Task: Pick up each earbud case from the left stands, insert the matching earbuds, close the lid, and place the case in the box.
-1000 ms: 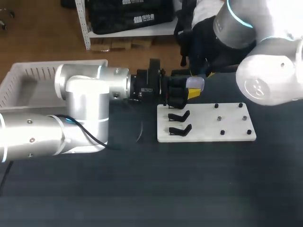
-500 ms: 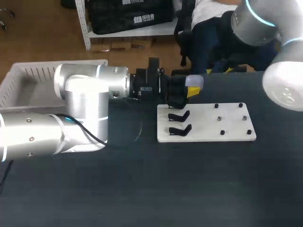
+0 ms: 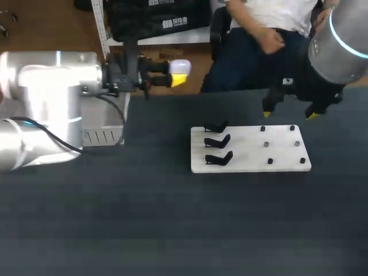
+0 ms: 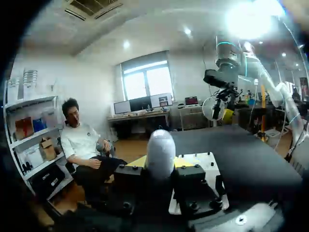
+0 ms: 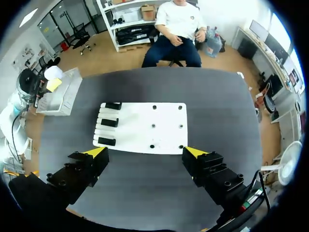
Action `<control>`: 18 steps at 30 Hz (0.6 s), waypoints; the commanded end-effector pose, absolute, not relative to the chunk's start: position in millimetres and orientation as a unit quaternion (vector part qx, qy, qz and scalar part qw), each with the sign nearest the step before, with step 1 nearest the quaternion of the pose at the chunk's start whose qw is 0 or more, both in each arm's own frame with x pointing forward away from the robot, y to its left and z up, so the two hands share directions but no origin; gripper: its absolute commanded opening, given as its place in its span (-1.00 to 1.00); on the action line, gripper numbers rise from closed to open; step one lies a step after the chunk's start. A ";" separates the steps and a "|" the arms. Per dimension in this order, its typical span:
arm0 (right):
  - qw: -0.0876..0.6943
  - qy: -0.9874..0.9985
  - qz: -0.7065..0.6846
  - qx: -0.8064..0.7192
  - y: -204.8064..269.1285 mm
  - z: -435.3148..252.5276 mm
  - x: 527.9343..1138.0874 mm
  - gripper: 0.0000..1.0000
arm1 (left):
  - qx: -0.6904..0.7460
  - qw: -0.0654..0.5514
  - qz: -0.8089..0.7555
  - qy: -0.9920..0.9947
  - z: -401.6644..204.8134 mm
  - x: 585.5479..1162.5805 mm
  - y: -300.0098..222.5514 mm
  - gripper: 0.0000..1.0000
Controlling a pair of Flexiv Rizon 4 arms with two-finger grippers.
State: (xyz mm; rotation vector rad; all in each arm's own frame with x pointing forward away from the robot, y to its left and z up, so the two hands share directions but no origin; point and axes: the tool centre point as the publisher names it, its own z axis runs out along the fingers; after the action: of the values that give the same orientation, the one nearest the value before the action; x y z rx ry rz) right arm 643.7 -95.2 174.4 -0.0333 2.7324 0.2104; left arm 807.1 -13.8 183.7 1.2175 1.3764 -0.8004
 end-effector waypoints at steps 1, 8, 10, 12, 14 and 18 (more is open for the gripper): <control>0.238 0.969 0.069 0.001 -100.5 170.6 620.8 1.00 | 0.479 0.564 -0.302 0.601 192.1 791.0 76.4 -1.00; 0.226 0.972 0.059 0.012 -104.4 171.4 609.5 1.00 | 0.462 0.567 -0.273 0.625 181.4 799.9 147.8 -1.00; 0.235 0.970 0.066 0.010 -103.7 176.2 609.8 1.00 | 0.455 0.569 -0.265 0.631 174.1 799.9 158.4 -1.00; 0.244 0.967 0.077 0.005 -101.4 181.4 610.7 1.00 | 0.446 0.567 -0.262 0.641 163.7 802.3 170.1 -1.00; 0.248 0.966 0.075 -0.005 -97.3 184.3 611.8 1.00 | 0.444 0.559 -0.256 0.652 150.7 803.5 176.0 -1.00; 0.236 0.969 0.071 -0.013 -91.5 182.2 614.4 1.00 | 0.425 0.548 -0.264 0.671 125.2 805.8 184.9 -1.00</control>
State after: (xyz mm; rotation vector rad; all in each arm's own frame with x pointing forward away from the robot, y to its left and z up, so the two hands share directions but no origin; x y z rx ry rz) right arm 615.2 -94.7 185.5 -0.0419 2.6796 0.2027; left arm 813.9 178.7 134.4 1.0363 1.5891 -0.6443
